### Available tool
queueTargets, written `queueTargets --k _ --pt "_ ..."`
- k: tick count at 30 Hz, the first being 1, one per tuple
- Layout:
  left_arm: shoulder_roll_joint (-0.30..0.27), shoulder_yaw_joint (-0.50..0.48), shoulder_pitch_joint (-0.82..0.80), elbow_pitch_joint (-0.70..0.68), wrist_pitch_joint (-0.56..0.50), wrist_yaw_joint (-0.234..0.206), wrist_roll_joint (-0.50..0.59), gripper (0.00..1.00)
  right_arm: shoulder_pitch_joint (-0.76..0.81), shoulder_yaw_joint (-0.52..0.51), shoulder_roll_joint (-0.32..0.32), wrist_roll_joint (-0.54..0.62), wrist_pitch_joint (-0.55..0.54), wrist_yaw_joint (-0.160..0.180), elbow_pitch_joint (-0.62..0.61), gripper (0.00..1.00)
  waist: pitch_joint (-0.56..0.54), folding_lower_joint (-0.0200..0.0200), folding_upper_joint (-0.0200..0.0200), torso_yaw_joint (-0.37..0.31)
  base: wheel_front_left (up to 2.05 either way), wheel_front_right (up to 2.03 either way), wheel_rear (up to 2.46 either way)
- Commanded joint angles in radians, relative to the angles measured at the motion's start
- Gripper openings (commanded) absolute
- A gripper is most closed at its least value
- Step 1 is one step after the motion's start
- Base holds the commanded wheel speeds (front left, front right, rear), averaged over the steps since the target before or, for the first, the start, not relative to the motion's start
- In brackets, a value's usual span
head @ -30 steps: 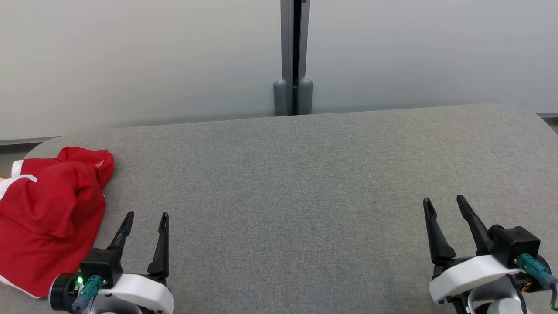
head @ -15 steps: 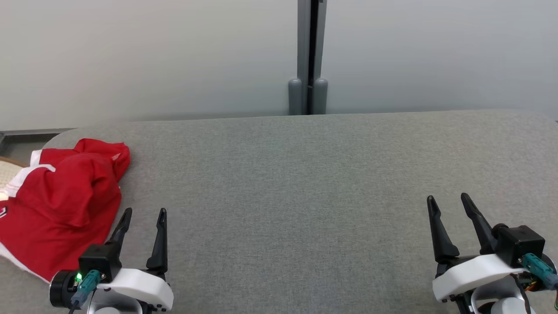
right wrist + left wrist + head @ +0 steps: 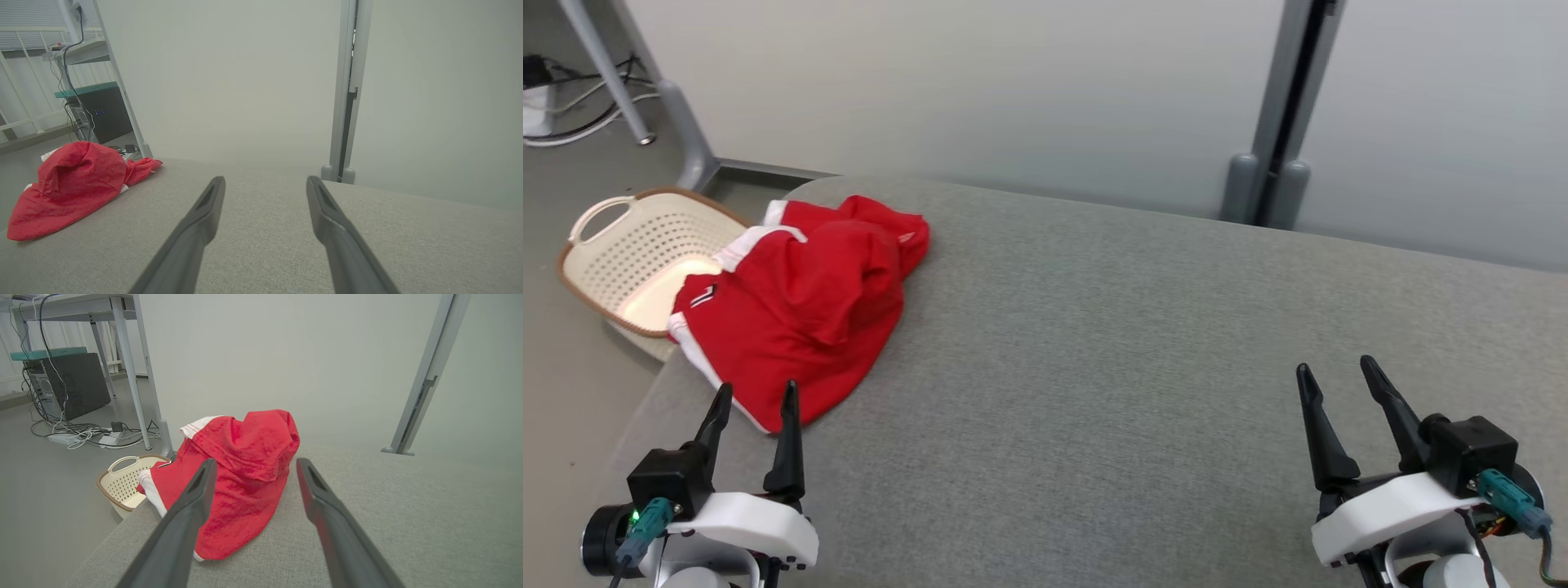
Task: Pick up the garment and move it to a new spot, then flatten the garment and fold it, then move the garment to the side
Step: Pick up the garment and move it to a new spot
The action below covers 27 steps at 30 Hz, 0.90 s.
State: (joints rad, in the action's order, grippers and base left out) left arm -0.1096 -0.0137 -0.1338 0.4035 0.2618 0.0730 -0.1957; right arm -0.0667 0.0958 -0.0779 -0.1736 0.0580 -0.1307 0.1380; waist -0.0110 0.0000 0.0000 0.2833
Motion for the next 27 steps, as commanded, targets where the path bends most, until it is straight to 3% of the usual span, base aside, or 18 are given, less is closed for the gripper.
queueTargets --k 1,11,27 --pt "-0.006 -0.006 -0.014 0.002 0.004 -0.008 -0.005 1.00 -0.008 0.004 0.001 0.005 -0.004 0.000 -0.004 1.00 0.003 0.0000 0.0000 0.069 0.00 0.00 0.00" --pt "-0.023 -0.018 0.003 0.004 0.003 -0.007 -0.018 1.00 -0.015 0.025 0.009 0.014 -0.007 0.000 -0.006 1.00 0.003 0.0000 0.0000 0.151 0.00 0.00 0.00" --pt "-0.017 0.008 -0.070 0.036 -0.018 0.002 -0.041 1.00 -0.038 0.028 0.006 0.023 -0.026 0.000 -0.018 1.00 0.050 0.0000 0.0000 0.120 0.00 0.00 0.00"
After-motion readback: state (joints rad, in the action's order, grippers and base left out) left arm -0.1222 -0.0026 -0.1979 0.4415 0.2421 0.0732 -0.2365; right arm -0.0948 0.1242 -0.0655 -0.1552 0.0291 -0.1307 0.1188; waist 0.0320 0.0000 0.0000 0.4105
